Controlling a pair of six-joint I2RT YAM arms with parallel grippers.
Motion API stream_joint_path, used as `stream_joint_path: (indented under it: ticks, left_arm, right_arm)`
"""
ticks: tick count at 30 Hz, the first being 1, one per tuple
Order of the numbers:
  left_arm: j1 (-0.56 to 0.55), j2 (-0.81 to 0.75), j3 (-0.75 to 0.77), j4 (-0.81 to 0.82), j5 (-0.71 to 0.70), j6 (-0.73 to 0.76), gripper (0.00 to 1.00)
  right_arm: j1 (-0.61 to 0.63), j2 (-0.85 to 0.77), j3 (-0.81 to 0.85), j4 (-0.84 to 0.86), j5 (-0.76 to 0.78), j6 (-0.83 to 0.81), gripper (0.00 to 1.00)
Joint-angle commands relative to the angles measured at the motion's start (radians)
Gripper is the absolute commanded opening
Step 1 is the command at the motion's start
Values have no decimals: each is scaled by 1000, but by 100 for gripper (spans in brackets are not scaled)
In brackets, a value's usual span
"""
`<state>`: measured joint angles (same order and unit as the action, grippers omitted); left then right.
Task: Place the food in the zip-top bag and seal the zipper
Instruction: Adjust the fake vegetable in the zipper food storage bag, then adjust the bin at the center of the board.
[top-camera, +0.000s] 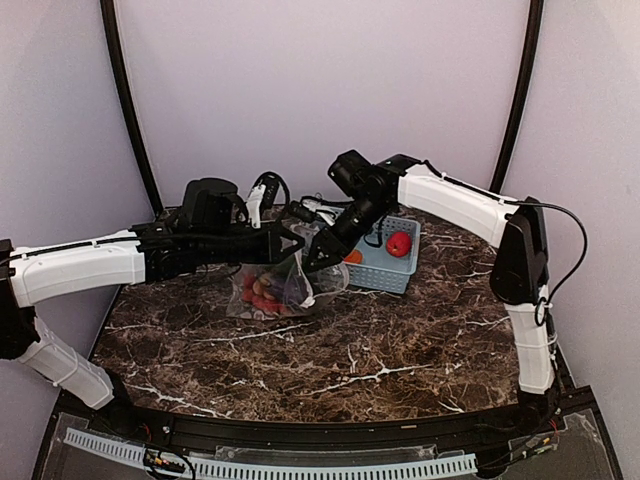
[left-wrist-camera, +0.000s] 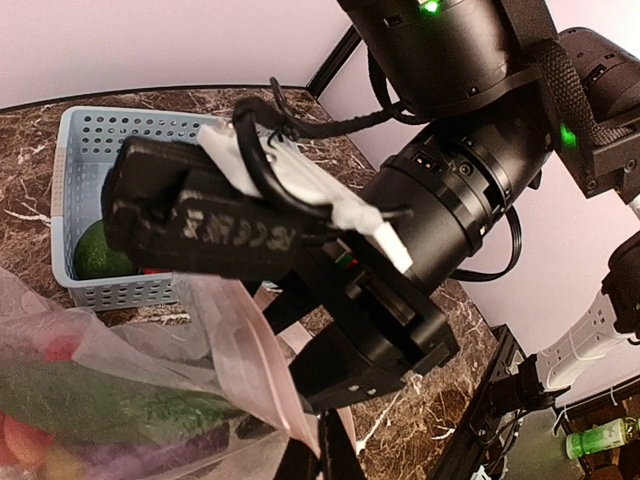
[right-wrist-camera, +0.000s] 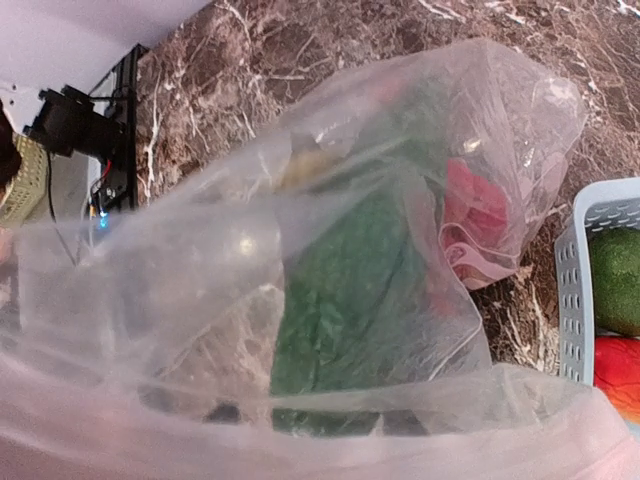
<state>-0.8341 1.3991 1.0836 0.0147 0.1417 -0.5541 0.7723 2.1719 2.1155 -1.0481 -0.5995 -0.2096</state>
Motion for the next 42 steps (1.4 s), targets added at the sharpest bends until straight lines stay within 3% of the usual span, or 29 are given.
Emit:
stream_joint_path:
  ticks: [1, 5, 9, 15, 21, 29, 36, 42]
  left_arm:
    - [0, -40, -25, 47, -9, 5, 1]
    - [0, -74, -50, 45, -58, 12, 1]
    - [0, -71, -40, 3, -91, 33, 1]
    - [5, -63, 0, -87, -124, 71, 1]
    - [18, -97, 8, -136, -161, 100, 1]
    - [20, -179, -7, -188, -224, 111, 1]
    - [22, -223, -35, -195, -259, 119, 1]
    - [21, -236, -55, -189, -268, 120, 1]
  right_arm:
    - [10, -2, 31, 8, -53, 23, 55]
    - [1, -82, -54, 9, -31, 2, 61]
    - [-37, -191, -185, 33, -30, -13, 62]
    - [-142, -297, -247, 30, -43, -22, 63]
    - [-283, -212, -226, 47, -23, -21, 63]
    - [-337, -61, -218, 138, 169, -127, 62]
    - [-364, -70, -362, 214, 312, -198, 55]
    - [-311, -181, -550, 199, 288, -222, 53]
